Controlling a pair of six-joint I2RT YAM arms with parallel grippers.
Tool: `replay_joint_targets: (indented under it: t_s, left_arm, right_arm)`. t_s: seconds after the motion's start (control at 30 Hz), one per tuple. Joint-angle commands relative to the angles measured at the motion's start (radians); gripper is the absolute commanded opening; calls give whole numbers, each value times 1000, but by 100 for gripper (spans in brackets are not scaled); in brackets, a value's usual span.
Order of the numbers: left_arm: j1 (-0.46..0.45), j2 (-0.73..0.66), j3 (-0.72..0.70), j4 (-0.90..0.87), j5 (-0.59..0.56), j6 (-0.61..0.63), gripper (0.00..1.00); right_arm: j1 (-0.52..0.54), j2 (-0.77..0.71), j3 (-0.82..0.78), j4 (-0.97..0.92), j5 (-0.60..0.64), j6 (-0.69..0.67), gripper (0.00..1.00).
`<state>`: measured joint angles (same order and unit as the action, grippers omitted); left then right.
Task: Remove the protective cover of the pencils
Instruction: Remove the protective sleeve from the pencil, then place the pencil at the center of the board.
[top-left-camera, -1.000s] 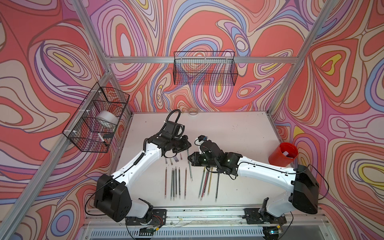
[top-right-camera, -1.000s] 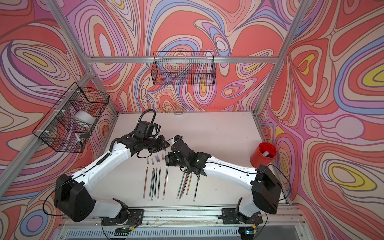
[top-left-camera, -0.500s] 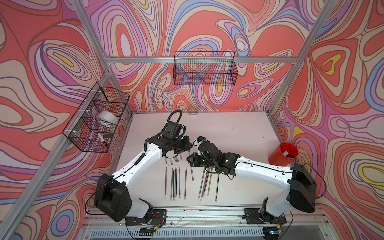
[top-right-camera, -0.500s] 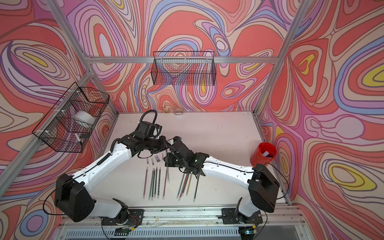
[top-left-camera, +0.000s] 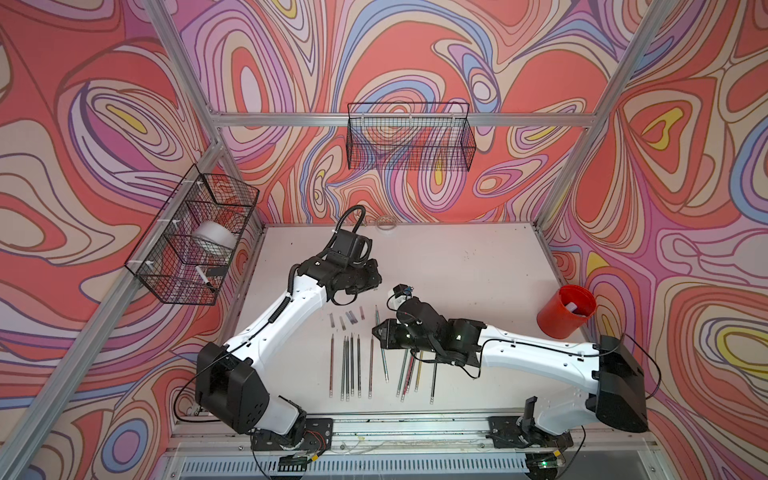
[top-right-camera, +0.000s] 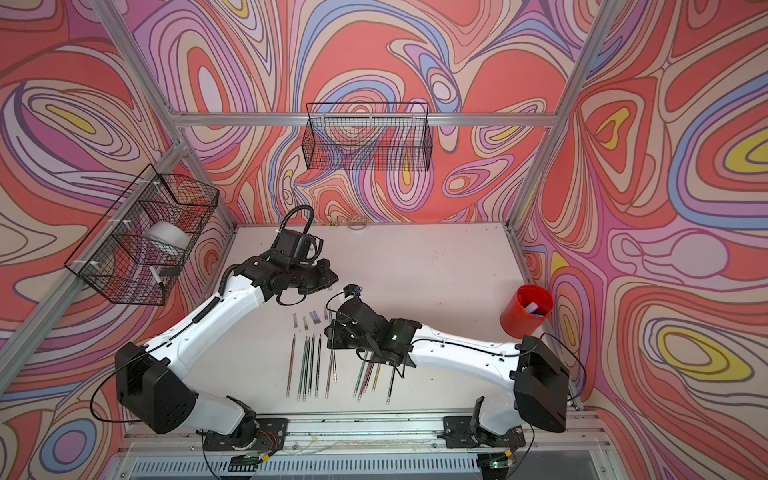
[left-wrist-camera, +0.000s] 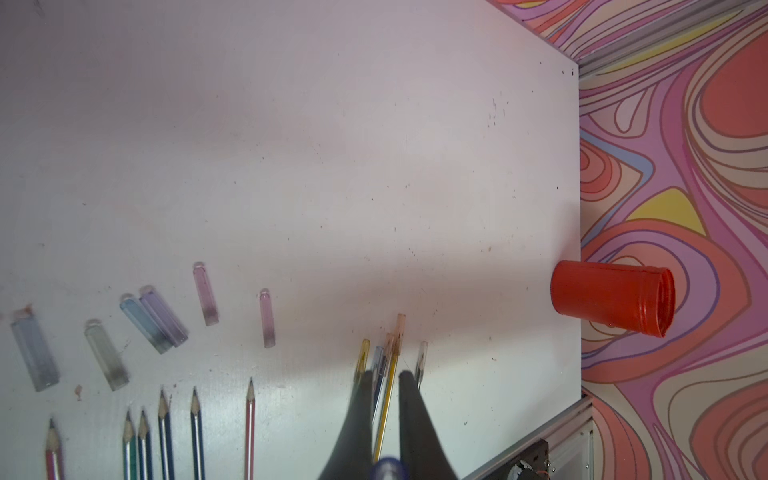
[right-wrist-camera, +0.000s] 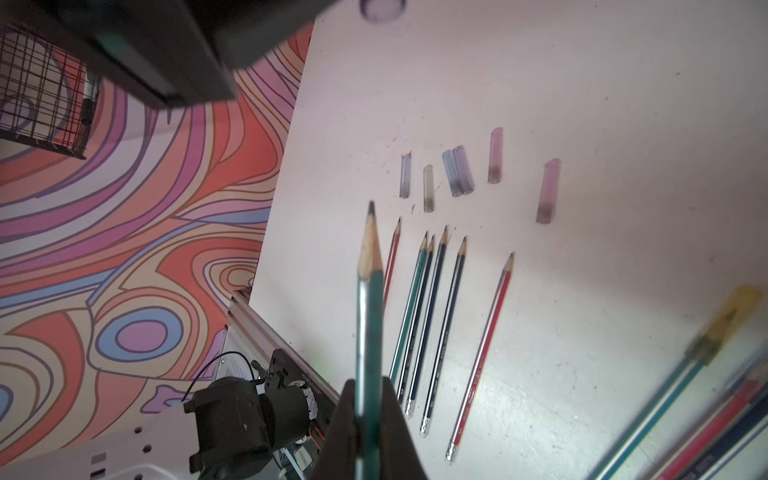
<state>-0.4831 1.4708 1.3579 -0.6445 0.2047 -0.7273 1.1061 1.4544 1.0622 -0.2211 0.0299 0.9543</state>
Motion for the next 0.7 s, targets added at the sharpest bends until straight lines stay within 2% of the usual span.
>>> replay_joint_targets:
  t_s: [0.0,0.3,0.43,0.57,0.67]
  left_arm:
    - [7,6,31,-81,-129,11,3]
    - [32,45,119,-188,-187,52,4]
    - [31,72,96,-156,-143,35,2]
    - [31,88,60,-144,-130,11,2]
    - [31,98,47,-144,-125,12,2]
  right_arm:
    - [4,-25,-38,-19,14,32,0]
    - [8,17,-159,23,37,184,0]
    - [8,133,-117,-44,33,269,0]
    - [7,252,-33,-138,15,308,0]
    - [8,309,-12,-141,-9,322,0]
